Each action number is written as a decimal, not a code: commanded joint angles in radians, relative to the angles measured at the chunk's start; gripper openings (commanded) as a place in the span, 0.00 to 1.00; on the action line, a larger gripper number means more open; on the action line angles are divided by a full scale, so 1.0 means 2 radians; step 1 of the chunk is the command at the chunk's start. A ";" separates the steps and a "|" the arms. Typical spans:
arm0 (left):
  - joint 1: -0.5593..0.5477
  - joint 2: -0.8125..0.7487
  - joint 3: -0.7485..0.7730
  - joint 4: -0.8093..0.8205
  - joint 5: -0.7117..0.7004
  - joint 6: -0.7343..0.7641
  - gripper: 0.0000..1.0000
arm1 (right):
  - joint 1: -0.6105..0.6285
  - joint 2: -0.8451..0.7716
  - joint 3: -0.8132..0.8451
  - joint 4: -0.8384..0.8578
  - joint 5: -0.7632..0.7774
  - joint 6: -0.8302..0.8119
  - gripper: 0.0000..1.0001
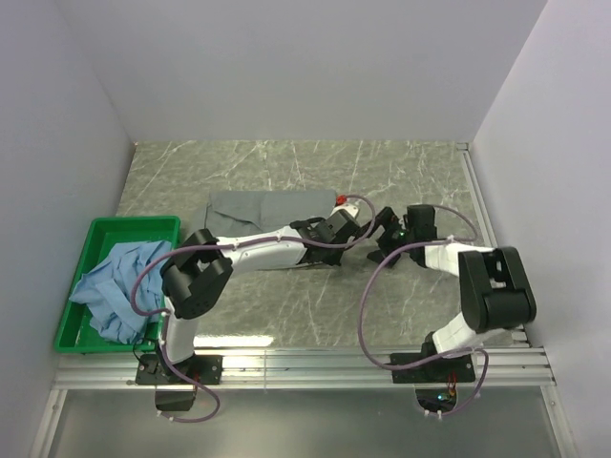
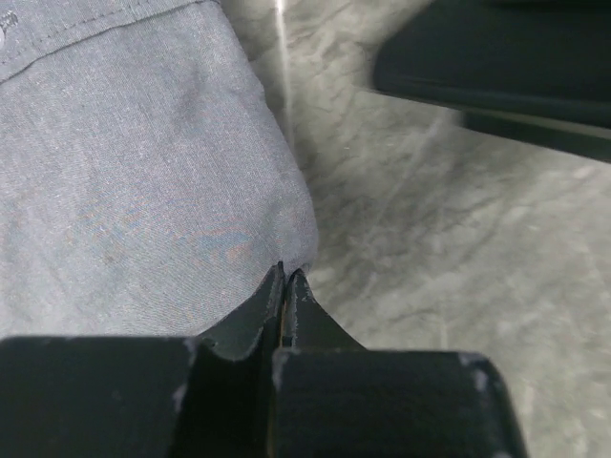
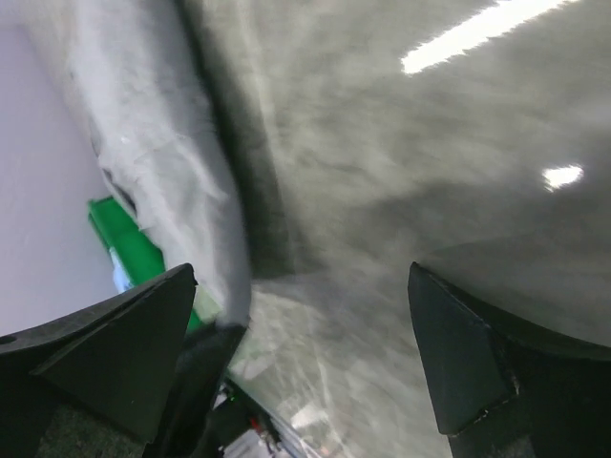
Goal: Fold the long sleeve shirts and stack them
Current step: Fold the shirt
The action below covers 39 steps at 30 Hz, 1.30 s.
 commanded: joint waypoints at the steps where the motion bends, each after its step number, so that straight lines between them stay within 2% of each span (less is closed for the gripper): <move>1: -0.002 -0.032 -0.009 0.017 0.035 -0.026 0.01 | 0.031 0.052 0.032 0.078 -0.020 0.026 0.99; 8: -0.002 -0.045 -0.020 0.026 0.052 -0.050 0.01 | 0.080 0.151 0.097 0.118 -0.043 0.045 0.94; 14: -0.002 -0.048 -0.021 0.029 0.061 -0.067 0.01 | 0.089 0.198 0.118 0.149 -0.060 0.044 0.82; 17: -0.002 -0.049 -0.020 0.036 0.063 -0.077 0.01 | 0.090 0.209 0.123 0.146 -0.061 0.030 0.72; 20: -0.002 -0.046 -0.010 0.033 0.064 -0.087 0.02 | 0.090 0.216 0.126 0.149 -0.064 0.022 0.55; 21: -0.002 -0.045 -0.005 0.033 0.065 -0.090 0.04 | 0.090 0.217 0.125 0.150 -0.063 0.017 0.46; 23: -0.002 -0.042 -0.001 0.033 0.070 -0.097 0.05 | 0.090 0.218 0.127 0.153 -0.060 0.013 0.33; 24: -0.002 -0.044 0.000 0.038 0.072 -0.101 0.06 | 0.090 0.218 0.129 0.154 -0.060 0.006 0.20; 26: -0.002 -0.046 0.002 0.041 0.081 -0.107 0.09 | 0.090 0.218 0.137 0.149 -0.061 -0.004 0.07; 27: -0.002 -0.048 0.001 0.044 0.082 -0.113 0.13 | 0.090 0.217 0.141 0.143 -0.062 -0.022 0.00; 29: -0.001 -0.061 -0.001 0.043 0.078 -0.117 0.21 | 0.087 0.211 0.153 0.107 -0.059 -0.049 0.00; 30: -0.001 -0.067 -0.005 0.042 0.072 -0.122 0.28 | 0.087 0.208 0.165 0.091 -0.059 -0.080 0.00; 32: 0.005 -0.091 -0.012 0.043 0.067 -0.126 0.37 | 0.083 0.197 0.185 0.038 -0.056 -0.116 0.00; 33: 0.009 -0.101 -0.022 0.043 0.067 -0.132 0.48 | 0.081 0.193 0.193 0.019 -0.056 -0.154 0.00; 35: 0.021 -0.134 -0.036 0.049 0.071 -0.139 0.61 | 0.073 0.183 0.223 -0.047 -0.052 -0.196 0.00; 36: 0.025 -0.146 -0.051 0.050 0.071 -0.141 0.72 | 0.072 0.180 0.236 -0.069 -0.046 -0.244 0.00; 39: 0.051 -0.196 -0.086 0.053 0.069 -0.146 0.83 | 0.063 0.172 0.294 -0.207 -0.012 -0.334 0.00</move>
